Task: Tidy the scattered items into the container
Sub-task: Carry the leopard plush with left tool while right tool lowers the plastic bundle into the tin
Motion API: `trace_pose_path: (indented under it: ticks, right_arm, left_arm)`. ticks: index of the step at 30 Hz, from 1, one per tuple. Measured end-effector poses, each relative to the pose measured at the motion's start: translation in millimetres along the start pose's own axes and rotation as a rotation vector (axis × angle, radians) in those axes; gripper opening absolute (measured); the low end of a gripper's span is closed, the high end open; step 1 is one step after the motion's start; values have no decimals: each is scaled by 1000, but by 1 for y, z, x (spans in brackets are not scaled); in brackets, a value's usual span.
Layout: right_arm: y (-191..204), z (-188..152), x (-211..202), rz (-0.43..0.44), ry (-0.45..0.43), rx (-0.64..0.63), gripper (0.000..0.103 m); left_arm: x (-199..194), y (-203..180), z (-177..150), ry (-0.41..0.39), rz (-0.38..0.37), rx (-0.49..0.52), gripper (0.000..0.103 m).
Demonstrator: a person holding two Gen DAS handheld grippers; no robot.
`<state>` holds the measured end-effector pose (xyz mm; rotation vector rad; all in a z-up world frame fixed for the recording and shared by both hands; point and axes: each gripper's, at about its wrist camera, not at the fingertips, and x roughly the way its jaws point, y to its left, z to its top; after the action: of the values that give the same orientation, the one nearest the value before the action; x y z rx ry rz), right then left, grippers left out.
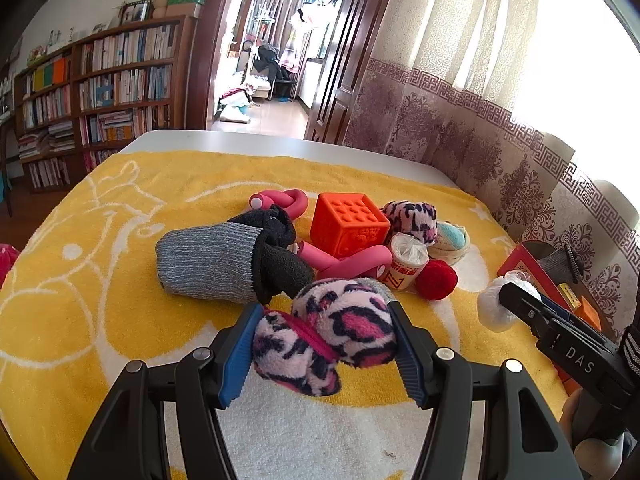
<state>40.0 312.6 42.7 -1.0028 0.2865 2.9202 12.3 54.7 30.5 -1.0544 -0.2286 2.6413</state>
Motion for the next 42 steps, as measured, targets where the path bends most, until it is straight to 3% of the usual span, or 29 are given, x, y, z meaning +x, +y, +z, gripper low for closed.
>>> trace_pose_path:
  ticks: [27, 42]
  right_arm:
    - [-102, 16, -96, -100, -187, 116, 60]
    - [-172, 17, -112, -211, -211, 210, 60]
  left_arm:
    - [-8, -126, 10, -6, -164, 197, 64]
    - [6, -210, 23, 8, -279, 313, 64]
